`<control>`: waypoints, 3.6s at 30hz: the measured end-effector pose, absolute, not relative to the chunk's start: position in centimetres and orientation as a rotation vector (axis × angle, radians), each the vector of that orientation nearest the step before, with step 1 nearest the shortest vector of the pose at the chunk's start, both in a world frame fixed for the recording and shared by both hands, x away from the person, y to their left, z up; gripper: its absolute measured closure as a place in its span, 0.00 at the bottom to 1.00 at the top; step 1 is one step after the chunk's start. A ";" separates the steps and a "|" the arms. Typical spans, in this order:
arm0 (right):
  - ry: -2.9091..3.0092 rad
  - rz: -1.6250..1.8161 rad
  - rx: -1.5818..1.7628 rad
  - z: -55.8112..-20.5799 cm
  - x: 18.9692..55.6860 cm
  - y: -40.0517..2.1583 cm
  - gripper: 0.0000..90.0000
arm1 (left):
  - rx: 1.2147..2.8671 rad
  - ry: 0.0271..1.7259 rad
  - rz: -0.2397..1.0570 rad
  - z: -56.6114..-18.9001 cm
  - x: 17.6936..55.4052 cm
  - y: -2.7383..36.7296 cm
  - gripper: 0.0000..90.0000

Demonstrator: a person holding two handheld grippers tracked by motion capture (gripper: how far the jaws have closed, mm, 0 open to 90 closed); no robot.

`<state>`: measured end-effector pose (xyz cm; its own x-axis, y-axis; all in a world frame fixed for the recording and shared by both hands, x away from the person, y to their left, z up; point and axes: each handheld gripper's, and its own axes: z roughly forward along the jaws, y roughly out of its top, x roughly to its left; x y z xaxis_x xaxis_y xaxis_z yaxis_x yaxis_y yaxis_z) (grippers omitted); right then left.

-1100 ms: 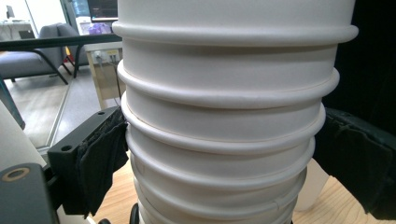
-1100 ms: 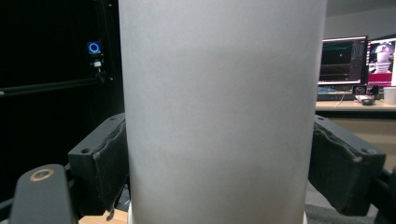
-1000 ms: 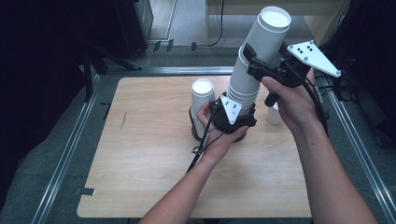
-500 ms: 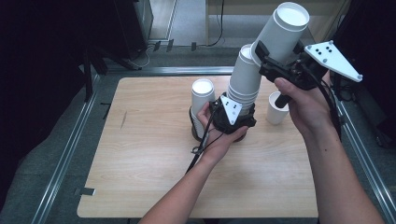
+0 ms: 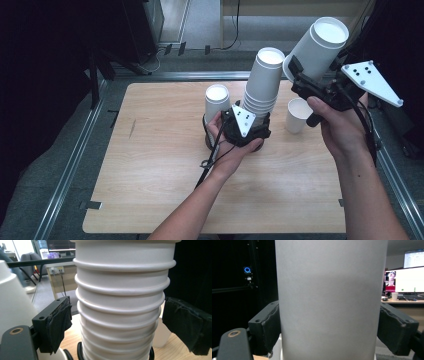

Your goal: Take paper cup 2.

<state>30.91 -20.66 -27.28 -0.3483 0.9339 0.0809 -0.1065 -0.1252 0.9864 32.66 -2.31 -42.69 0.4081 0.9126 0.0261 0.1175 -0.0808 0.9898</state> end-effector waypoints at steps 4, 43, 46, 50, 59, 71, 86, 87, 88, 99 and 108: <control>1.306 1.590 1.008 -28.0 30.5 -21.0 0.16 | 1.510 0.930 0.842 -42.5 31.9 -1.8 0.10; 1.410 1.444 1.015 -39.5 25.5 -19.2 0.16 | 1.604 0.936 0.641 -43.0 23.3 7.5 0.00; 1.424 1.430 1.014 -40.3 25.3 -19.1 0.16 | 1.599 0.945 0.628 -43.2 22.9 8.2 0.00; 1.444 1.422 1.021 -41.4 25.0 -18.9 0.16 | 1.609 0.953 0.618 -43.4 22.8 9.1 0.00; 1.502 1.333 0.948 -43.3 24.5 -17.4 0.16 | 1.621 0.944 0.571 -44.0 22.6 9.7 0.00; 1.538 1.193 0.829 -45.0 24.1 -15.8 0.16 | 1.632 0.928 0.554 -44.0 22.2 9.8 0.00; 1.598 1.031 0.619 -47.8 23.5 -13.2 0.16 | 1.656 0.917 0.531 -44.1 22.2 9.8 0.00; 1.601 1.027 0.613 -47.9 23.5 -13.0 0.16 | 1.659 0.914 0.527 -44.2 22.2 9.7 0.00; 1.601 1.023 0.601 -48.0 23.4 -13.0 0.16 | 1.664 0.911 0.525 -44.2 22.2 9.7 0.00; 1.630 0.986 0.434 -49.3 22.6 -11.4 0.16 | 1.699 0.881 0.491 -44.3 22.2 9.4 0.00; 1.647 0.962 0.319 -50.2 21.9 -10.4 0.16 | 1.730 0.852 0.452 -44.4 22.1 9.1 0.00</control>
